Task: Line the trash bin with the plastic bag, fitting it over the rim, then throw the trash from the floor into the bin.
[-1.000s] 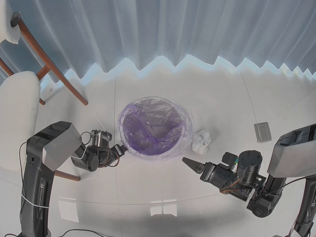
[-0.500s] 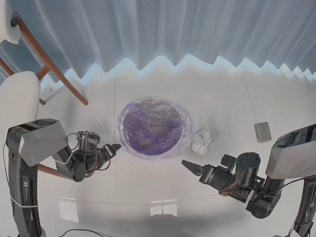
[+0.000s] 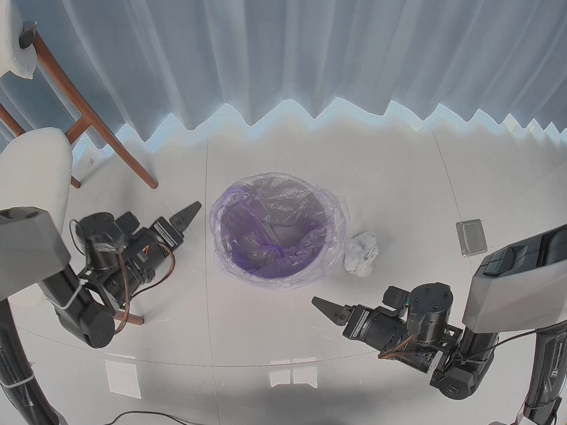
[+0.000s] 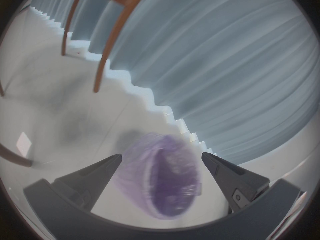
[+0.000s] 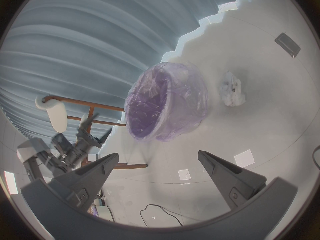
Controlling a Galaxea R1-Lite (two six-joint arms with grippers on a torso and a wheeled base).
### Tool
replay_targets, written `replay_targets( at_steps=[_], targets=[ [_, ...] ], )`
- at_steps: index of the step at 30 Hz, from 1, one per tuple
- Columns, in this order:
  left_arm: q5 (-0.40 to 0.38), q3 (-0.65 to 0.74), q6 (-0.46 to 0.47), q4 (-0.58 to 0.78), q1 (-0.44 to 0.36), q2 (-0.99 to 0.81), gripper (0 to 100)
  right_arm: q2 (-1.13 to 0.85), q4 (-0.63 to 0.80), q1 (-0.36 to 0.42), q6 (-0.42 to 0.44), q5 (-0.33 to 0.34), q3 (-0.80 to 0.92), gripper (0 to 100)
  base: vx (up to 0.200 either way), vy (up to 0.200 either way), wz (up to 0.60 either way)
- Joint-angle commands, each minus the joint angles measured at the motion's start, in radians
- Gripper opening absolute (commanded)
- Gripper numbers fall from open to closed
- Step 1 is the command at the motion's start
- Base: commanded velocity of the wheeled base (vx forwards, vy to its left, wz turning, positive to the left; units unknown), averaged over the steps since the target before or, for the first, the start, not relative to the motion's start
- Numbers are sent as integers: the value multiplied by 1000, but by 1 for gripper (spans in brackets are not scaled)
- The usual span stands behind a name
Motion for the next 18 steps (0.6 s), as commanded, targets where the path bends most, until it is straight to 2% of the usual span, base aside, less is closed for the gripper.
replay_targets(
  at_steps=[1, 4, 7, 11, 18],
  targets=[
    [-170, -52, -25, 276, -168, -656, 100, 234, -18, 117, -81, -101, -224, 100, 0, 0, 0],
    [-181, -78, -20, 494, -169, -765, 100, 332, -18, 116, -150, -137, -319, 100, 0, 0, 0],
    [-181, -104, -21, 608, -152, -825, 100, 390, -16, 103, -193, -127, -374, 100, 0, 0, 0],
    [-183, -124, -18, 618, -102, -838, 100, 458, -15, 97, -285, -107, -439, 100, 0, 0, 0],
    [-183, -124, -17, 629, -100, -843, 100, 461, 2, 91, -296, -52, -473, 100, 0, 0, 0]
  ],
)
